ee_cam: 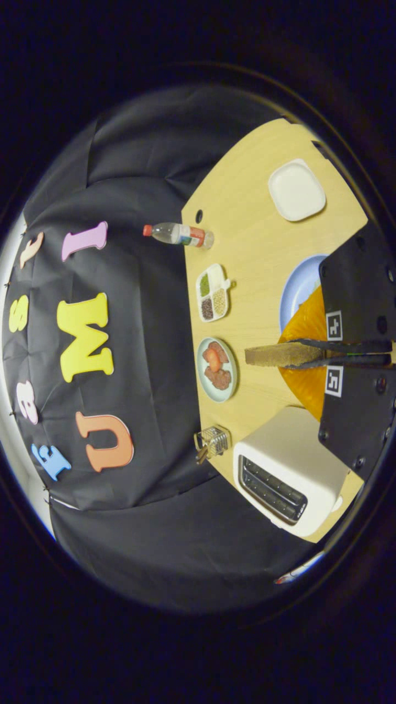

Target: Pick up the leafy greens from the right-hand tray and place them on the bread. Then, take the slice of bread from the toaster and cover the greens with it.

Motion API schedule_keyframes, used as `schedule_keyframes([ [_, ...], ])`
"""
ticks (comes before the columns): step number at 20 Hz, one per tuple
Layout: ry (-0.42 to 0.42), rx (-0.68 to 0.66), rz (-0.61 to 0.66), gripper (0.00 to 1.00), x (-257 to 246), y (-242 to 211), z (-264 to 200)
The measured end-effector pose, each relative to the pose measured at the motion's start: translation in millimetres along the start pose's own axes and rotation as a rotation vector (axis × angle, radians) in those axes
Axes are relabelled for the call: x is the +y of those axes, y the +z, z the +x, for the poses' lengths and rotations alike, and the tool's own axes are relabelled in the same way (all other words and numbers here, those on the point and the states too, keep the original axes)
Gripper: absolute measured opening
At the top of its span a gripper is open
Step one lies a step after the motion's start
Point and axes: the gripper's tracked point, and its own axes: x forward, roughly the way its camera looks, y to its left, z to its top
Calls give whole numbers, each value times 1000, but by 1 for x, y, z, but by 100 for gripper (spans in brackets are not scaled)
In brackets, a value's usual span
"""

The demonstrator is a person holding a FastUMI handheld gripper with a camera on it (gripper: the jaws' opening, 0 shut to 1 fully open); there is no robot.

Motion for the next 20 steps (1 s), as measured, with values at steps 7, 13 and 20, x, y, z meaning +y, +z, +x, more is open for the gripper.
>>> schedule_keyframes([
  [7,43,36,76,2,-8,-20,8],
  [13,11,29,-28,11,-39,-26,10],
  [20,-24,84,-45,59,-72,-37,22],
])
